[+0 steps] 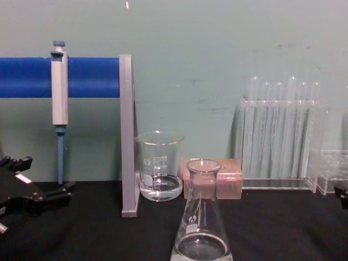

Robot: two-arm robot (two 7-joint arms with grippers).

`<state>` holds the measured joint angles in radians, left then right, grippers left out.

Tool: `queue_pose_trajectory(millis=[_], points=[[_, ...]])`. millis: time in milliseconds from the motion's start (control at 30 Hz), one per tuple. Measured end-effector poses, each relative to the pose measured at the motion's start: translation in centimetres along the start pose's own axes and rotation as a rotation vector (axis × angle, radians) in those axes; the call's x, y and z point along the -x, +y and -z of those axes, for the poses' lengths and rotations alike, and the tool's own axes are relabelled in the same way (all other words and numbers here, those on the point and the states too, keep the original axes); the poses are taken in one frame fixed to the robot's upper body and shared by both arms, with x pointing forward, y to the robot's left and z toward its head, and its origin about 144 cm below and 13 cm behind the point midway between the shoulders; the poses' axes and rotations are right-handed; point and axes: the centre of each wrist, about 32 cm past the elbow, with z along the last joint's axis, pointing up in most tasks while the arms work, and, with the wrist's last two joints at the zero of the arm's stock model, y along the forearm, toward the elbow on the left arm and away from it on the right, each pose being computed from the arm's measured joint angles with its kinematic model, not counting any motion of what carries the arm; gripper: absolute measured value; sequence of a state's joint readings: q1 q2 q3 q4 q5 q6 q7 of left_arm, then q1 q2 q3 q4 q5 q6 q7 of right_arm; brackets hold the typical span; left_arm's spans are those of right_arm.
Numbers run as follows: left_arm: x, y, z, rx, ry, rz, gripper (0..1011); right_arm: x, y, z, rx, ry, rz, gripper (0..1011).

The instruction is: Grasp the erlenmeyer flask with one hand, shake it three times, then place it back.

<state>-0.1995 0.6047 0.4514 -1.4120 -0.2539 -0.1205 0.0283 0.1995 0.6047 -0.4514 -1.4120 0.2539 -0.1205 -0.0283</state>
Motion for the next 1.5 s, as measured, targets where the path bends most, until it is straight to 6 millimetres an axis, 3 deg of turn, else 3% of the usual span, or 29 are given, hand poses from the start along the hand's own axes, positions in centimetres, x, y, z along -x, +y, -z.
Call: queue_pose_trajectory(millis=[833,1500], points=[[0.0,0.0,0.0,0.000,0.000,0.000,1001,-0.1,-0.1,0.0,-0.001,0.011,-0.016,1002],[0.0,0.0,0.0,0.000,0.000,0.000,1001,-1.9,-0.8,-1.0,-0.041,0.230,-0.224,1002]])
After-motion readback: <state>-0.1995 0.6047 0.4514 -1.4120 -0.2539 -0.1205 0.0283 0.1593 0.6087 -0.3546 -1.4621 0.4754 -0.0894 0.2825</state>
